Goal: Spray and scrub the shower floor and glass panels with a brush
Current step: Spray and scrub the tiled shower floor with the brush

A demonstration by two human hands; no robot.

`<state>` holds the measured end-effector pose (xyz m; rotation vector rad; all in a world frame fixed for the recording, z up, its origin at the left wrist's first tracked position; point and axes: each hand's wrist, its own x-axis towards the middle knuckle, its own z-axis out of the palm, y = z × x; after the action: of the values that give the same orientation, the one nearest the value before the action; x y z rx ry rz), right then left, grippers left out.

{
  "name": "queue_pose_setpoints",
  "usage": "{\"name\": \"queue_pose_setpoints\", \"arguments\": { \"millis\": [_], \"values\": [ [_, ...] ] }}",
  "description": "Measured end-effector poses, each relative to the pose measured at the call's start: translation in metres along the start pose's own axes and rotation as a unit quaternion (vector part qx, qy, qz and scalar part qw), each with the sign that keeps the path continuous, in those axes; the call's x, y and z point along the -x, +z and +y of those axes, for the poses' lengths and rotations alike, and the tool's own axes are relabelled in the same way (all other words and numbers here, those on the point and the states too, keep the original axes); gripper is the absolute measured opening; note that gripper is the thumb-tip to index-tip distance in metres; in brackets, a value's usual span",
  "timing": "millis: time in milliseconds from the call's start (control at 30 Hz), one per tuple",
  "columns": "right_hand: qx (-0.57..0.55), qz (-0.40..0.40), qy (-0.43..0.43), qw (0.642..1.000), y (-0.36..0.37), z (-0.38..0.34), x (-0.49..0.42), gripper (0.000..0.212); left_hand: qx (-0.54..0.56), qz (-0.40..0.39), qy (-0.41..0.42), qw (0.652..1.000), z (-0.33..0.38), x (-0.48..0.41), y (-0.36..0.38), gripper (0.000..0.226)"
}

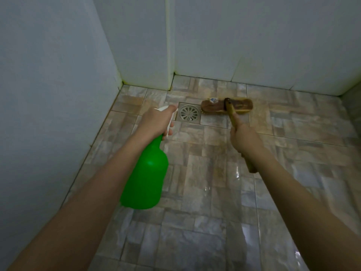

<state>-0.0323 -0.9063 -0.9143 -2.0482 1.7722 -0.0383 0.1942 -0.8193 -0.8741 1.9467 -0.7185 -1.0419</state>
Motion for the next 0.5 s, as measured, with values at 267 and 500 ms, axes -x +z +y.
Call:
{"name": "queue_pose_setpoints", "arguments": {
  "millis": [267,500],
  "values": [
    [-0.136,-0.037,0.008,0.990,-0.008,-0.001,0.005,0.055,0.006,0.012,-0.013,1.000,0.000,-0.005,0.003,0.048],
    [-0.318,-0.040,0.043,0.946,-0.007,-0.007,-0.020,0.060,0.028,0.028,-0.009,0.999,0.003,0.005,-0.004,0.042]
  ]
}}
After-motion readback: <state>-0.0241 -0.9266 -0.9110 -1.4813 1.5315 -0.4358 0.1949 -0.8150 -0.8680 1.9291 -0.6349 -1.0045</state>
